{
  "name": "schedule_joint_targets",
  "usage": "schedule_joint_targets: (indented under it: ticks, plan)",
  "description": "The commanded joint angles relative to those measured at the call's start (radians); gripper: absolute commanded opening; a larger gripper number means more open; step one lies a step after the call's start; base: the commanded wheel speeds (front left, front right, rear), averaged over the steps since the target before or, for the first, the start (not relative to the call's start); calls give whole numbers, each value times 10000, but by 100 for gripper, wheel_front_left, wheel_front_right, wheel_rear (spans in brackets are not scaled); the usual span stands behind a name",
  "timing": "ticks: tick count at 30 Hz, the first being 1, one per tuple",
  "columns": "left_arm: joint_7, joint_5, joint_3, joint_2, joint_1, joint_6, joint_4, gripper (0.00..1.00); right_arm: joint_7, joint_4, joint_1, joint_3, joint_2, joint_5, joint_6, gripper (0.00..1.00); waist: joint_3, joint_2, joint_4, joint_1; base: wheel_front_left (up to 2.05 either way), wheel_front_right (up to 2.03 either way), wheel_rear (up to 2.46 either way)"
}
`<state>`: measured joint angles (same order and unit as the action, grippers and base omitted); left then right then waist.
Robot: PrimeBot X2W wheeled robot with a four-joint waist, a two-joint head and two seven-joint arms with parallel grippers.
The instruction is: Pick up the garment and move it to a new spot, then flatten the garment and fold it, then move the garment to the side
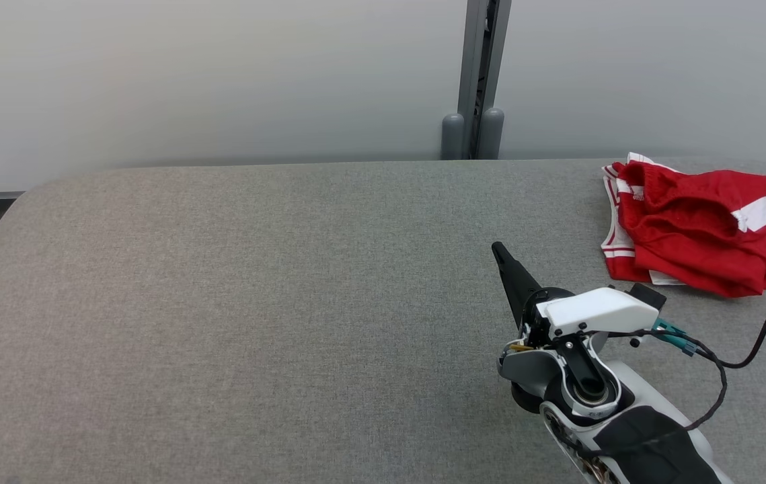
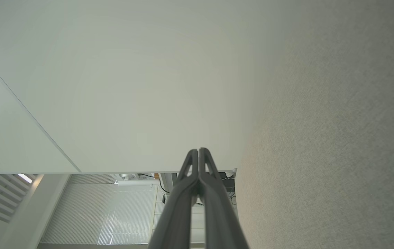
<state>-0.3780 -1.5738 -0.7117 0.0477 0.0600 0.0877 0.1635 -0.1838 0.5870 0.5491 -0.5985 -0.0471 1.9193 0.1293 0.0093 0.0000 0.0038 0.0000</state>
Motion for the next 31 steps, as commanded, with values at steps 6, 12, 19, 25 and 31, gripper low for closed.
schedule_joint_targets:
  ticks: [6,12,19,25,31]
  plan:
    - [-12,-57,-13,50,114,1,-46,0,65,-16,111,-33,-51,17,24,0,0,0,0,0,0,0,0]
    - [-12,-57,-13,50,114,1,-46,0,65,-16,111,-33,-51,17,25,0,0,0,0,0,0,0,0]
    - [-12,-57,-15,50,114,1,-46,0,64,-17,111,-32,-51,17,25,0,0,0,0,0,0,0,0]
    - [-12,-57,-13,50,114,1,-46,0,64,-17,111,-32,-51,17,24,0,0,0,0,0,0,0,0]
    - [-12,-57,-15,50,114,1,-46,0,64,-17,111,-32,-51,17,24,0,0,0,0,0,0,0,0]
